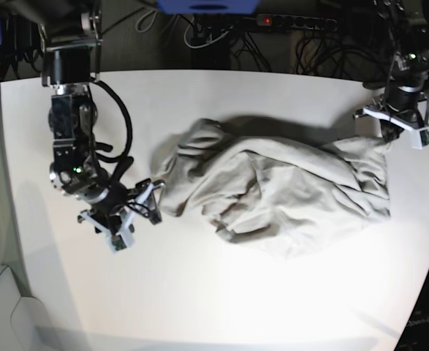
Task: Layout the t-shirt on the table in an organized manner, then fold the t-shirt properly
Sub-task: 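Grasp the t-shirt edge with the left gripper and pull it toward the left arm, then regrasp the t-shirt edge with the right gripper and drag it outward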
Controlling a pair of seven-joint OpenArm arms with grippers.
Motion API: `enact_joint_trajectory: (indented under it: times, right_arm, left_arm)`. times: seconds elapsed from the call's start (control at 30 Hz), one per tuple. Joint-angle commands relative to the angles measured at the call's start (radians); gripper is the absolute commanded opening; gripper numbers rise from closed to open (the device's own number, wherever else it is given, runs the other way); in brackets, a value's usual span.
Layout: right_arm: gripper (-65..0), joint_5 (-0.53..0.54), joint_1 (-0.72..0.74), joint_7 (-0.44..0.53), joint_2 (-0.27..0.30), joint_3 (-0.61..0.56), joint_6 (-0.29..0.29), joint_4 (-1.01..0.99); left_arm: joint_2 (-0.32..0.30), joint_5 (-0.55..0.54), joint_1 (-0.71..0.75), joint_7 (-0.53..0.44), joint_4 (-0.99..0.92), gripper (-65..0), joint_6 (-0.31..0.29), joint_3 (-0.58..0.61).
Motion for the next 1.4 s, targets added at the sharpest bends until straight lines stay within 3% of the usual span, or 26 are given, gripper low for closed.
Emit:
enact_joint_trajectory:
  times: [0.0,0.3,0.6,0.9,1.0,1.3,1.37]
  right_arm:
    - [-26.5,0.009,0.008,0.021,0.004,0.002,0.025,0.031]
    - [-26.5,0.011,-0.038,0.020,0.004,-0.004,0.025,0.044]
    - [-26.8,0.009,-0.003,0.020,0.004,-0.130,0.025,-0.035]
    - [-28.0,0.012,0.047,0.020,0.003,-0.130,0.025,-0.146]
    - [-34.2,0.012,0.047,0.020,0.003,-0.131,0.025,-0.146]
    - [-64.3,0.008,0.067,-0.074,-0.008,-0.144,0.026,-0.150]
    - [-65.0,0.008,0.070,-0.089,-0.008,-0.162,0.026,-0.149]
  left_arm:
    - [-0.011,0.002,0.003,-0.012,0.017,-64.7,0.007,-0.007]
    - [-0.011,0.002,0.002,-0.019,0.013,-64.7,0.007,-0.007]
    - [-0.006,0.002,0.002,-0.021,0.011,-64.7,0.007,-0.008]
    - [-0.003,0.002,0.003,-0.021,0.011,-64.7,0.007,-0.008]
    - [-0.003,0.002,0.003,-0.021,0.011,-64.7,0.007,-0.008]
    - [-0.003,0.002,0.003,-0.021,0.011,-64.7,0.007,-0.008]
    - [-0.003,0.002,0.003,-0.021,0.011,-64.7,0.007,-0.008]
